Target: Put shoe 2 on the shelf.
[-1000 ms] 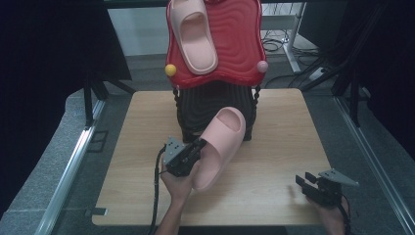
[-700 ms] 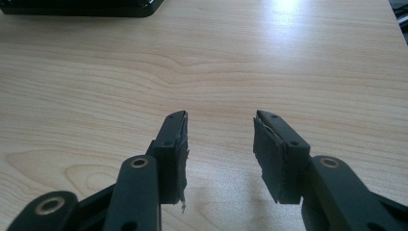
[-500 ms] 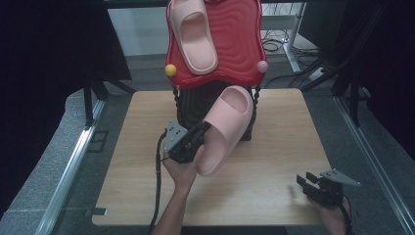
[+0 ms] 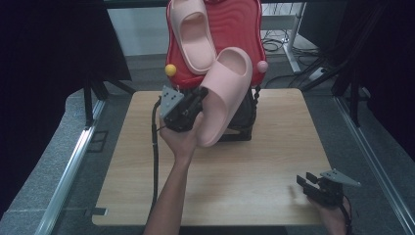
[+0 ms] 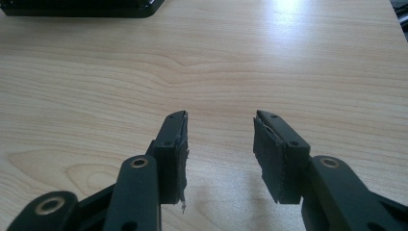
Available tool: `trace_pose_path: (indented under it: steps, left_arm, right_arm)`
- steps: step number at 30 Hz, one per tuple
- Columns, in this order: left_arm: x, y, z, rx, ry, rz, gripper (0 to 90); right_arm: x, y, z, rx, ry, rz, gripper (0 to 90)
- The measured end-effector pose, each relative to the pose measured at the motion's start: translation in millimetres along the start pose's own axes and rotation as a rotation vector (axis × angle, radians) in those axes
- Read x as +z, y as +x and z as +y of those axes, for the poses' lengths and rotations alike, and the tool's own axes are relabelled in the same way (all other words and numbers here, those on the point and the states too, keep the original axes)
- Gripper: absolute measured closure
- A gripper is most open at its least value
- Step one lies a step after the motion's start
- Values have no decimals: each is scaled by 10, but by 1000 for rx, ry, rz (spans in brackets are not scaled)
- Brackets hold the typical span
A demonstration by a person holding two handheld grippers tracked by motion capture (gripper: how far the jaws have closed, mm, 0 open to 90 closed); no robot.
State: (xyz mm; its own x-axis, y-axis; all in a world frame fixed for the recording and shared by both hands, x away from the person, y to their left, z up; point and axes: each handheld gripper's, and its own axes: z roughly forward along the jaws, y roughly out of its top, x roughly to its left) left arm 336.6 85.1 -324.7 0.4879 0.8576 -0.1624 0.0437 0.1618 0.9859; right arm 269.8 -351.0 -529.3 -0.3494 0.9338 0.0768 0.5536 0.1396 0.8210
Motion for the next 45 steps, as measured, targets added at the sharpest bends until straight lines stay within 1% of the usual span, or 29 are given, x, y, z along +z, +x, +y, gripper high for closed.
trace_pose_path:
  steps: [3,6,8,10,13,16,19,20,23,24,27,29,32,36,38,40,42,45]
  left_arm:
    - [96,-11,156,5,-12,5,855]
    - [211,-23,323,-3,-30,9,855]
    - [301,-34,445,0,-36,14,855]
    - [370,-46,528,-3,-41,16,855]
    - [514,-51,660,-4,-34,18,855]
    - [660,-63,789,-4,-31,35,854]
    - [795,-94,912,15,-29,47,855]
    - [848,-92,950,19,-20,53,855]
    - [1009,-78,1043,2,-11,71,855]
    - [1065,-86,1070,8,-9,81,855]
    - [1202,-97,1114,21,3,103,855]
    - [1286,-80,1140,11,7,123,855]
    - [1404,-75,1168,16,19,151,855]
    - [1530,-89,1161,24,26,178,855]
    - [1597,-85,1146,27,37,192,855]
    - [1651,-86,1132,28,53,194,854]
    - [1686,-107,1123,40,56,196,854]
    - [1748,-138,1102,47,75,200,854]
  right_arm:
    - [2,5,-3,2,0,1,559]
    - [-1,7,-5,3,0,2,559]
    - [-9,5,-6,6,0,3,558]
    - [-17,2,-7,6,-4,3,557]
    - [-33,9,1,11,-12,8,557]
    - [-36,17,4,9,-18,13,557]
    - [-35,9,-6,11,-15,16,557]
    - [-39,5,-7,15,-16,15,557]
    - [-50,1,-9,14,-21,17,557]
    - [-54,-1,-11,13,-20,19,557]
    - [-66,-13,-11,15,-20,23,557]
    - [-78,-18,-7,20,-27,23,557]
    - [-113,-25,-4,24,-35,24,557]
    - [-140,-49,-16,28,-35,22,557]
    - [-150,-59,-17,39,-38,21,557]
    - [-163,-70,-18,38,-40,21,557]
    - [-167,-75,-21,39,-46,18,557]
    - [-168,-79,-24,43,-48,17,557]
